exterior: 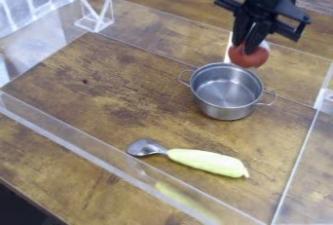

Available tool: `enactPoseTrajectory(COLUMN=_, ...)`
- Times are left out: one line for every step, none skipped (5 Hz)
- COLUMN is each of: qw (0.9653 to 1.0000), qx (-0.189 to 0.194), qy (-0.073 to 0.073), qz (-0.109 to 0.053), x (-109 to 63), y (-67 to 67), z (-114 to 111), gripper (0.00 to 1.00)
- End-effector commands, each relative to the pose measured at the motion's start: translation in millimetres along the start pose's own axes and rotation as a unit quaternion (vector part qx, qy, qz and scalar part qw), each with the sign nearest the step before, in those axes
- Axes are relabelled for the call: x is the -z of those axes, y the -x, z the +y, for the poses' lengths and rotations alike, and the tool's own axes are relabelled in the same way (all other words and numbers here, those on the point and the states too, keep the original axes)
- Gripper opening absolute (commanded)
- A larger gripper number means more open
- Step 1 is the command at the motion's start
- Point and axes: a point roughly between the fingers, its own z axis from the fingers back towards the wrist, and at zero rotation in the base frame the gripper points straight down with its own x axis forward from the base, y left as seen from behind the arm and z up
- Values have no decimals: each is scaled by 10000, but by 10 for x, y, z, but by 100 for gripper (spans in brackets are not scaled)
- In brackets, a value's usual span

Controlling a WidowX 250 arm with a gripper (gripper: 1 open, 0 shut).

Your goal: Remove the mushroom from the silver pot and put it on the table

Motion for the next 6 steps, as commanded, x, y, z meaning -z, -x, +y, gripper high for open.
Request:
enactPoseTrajectory(qw=9976, qx=-127, qy=175, qz=-661, x=-417, y=-87, z=42, gripper=0)
enactPoseTrajectory(qw=9970, qx=-117, qy=195, qz=-742, x=-406, y=21, z=84, gripper=0)
enactPoseTrajectory(qw=9960, qx=-77, qy=231, qz=-859, x=-385, y=139, z=100, gripper=0)
enactPoseTrajectory(qw=9944, qx=-13, qy=257, qz=-1021, x=-407, y=172, z=36, gripper=0)
enactPoseTrajectory(qw=9923, qx=59, qy=293, qz=-1205, x=-481, y=188, z=-26, gripper=0)
enactPoseTrajectory(qw=9914, qx=-149, qy=200, qz=-1287, x=-366, y=220, z=-12, gripper=0)
